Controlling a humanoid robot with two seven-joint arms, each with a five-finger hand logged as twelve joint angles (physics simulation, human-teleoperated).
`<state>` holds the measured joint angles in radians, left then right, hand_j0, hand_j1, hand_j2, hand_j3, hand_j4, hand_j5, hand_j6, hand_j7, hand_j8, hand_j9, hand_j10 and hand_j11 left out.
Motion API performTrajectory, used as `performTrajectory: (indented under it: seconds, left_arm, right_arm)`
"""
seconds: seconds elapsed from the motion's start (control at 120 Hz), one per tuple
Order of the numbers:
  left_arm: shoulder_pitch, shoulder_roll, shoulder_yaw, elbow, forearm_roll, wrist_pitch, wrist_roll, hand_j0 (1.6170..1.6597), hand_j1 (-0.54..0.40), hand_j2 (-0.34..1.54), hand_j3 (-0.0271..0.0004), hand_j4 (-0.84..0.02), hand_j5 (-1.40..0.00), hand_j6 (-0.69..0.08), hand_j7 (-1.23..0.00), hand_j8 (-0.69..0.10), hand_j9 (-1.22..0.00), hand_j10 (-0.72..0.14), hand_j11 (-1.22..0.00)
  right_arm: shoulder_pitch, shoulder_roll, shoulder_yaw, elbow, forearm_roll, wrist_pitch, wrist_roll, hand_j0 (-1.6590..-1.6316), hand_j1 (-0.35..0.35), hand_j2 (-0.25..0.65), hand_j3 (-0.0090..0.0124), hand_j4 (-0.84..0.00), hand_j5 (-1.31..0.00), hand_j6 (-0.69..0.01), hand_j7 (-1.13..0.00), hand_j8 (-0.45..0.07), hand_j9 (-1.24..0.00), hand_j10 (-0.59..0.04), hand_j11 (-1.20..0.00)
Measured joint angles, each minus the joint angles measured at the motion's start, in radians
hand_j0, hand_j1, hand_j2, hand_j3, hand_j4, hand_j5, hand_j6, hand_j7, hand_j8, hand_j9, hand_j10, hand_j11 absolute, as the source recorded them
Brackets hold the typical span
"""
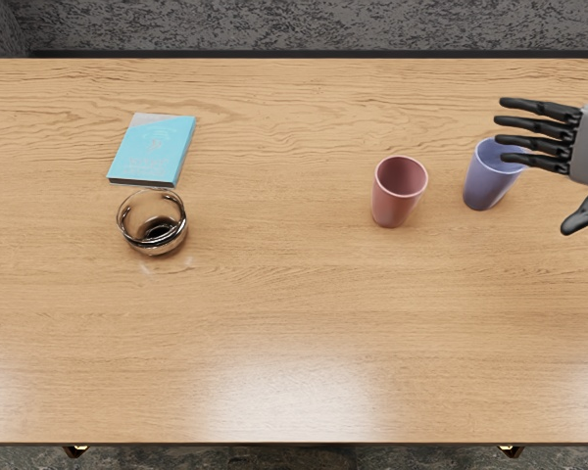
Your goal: Pick up cup and place in cup with right hand
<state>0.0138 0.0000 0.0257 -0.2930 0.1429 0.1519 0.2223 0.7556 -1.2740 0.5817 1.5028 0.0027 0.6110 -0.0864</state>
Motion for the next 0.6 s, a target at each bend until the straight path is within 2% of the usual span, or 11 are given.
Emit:
performTrajectory:
  seconds: [0.183, 0.267, 0.342, 0.383, 0.467, 0.542, 0.6]
  left_arm:
    - [0.000, 0.000, 0.000, 0.000, 0.000, 0.000, 0.000, 1.6581, 0.349, 0.00, -0.0002, 0.000, 0.00, 0.000, 0.00, 0.000, 0.00, 0.000, 0.00]
    - [0.000, 0.000, 0.000, 0.000, 0.000, 0.000, 0.000, 1.6581, 0.349, 0.00, -0.0002, 0.000, 0.00, 0.000, 0.00, 0.000, 0.00, 0.000, 0.00]
    - [0.000, 0.000, 0.000, 0.000, 0.000, 0.000, 0.000, 1.6581, 0.349, 0.00, -0.0002, 0.000, 0.00, 0.000, 0.00, 0.000, 0.00, 0.000, 0.00]
    - [0.000, 0.000, 0.000, 0.000, 0.000, 0.000, 0.000, 1.6581, 0.349, 0.00, -0.0002, 0.000, 0.00, 0.000, 0.00, 0.000, 0.00, 0.000, 0.00]
    - [0.000, 0.000, 0.000, 0.000, 0.000, 0.000, 0.000, 1.6581, 0.349, 0.00, -0.0002, 0.000, 0.00, 0.000, 0.00, 0.000, 0.00, 0.000, 0.00]
    - [0.000, 0.000, 0.000, 0.000, 0.000, 0.000, 0.000, 1.6581, 0.349, 0.00, -0.0002, 0.000, 0.00, 0.000, 0.00, 0.000, 0.00, 0.000, 0.00]
    - [0.000, 0.000, 0.000, 0.000, 0.000, 0.000, 0.000, 1.6581, 0.349, 0.00, -0.0001, 0.000, 0.00, 0.000, 0.00, 0.000, 0.00, 0.000, 0.00]
  right_arm:
    - [0.008, 0.010, -0.003, -0.010, 0.000, 0.000, -0.004, -1.6580, -0.349, 0.002, 0.0000, 0.000, 0.00, 0.001, 0.00, 0.000, 0.00, 0.000, 0.00]
    - [0.052, 0.058, -0.003, -0.013, -0.031, 0.000, -0.007, -1.6580, -0.349, 0.002, 0.0000, 0.000, 0.00, 0.001, 0.00, 0.001, 0.00, 0.000, 0.00]
    - [0.121, 0.125, -0.003, -0.014, -0.108, 0.000, -0.016, -1.6580, -0.349, 0.002, 0.0000, 0.000, 0.00, 0.001, 0.00, 0.001, 0.00, 0.000, 0.00]
    - [0.154, 0.172, -0.003, -0.014, -0.162, 0.000, -0.060, -1.6580, -0.349, 0.002, 0.0000, 0.000, 0.00, 0.001, 0.00, 0.000, 0.00, 0.000, 0.00]
    - [0.234, 0.273, -0.003, -0.013, -0.289, -0.030, -0.185, -1.6580, -0.349, 0.002, 0.0000, -0.001, 0.00, 0.000, 0.00, 0.000, 0.00, 0.000, 0.00]
    - [0.307, 0.347, -0.005, -0.011, -0.414, -0.120, -0.281, -1.6580, -0.349, 0.002, 0.0000, -0.001, 0.00, -0.001, 0.00, -0.001, 0.00, -0.001, 0.00]
    - [0.368, 0.420, -0.028, -0.011, -0.522, -0.212, -0.369, -1.6581, -0.349, 0.002, 0.0000, -0.001, 0.00, -0.001, 0.00, -0.001, 0.00, -0.001, 0.00]
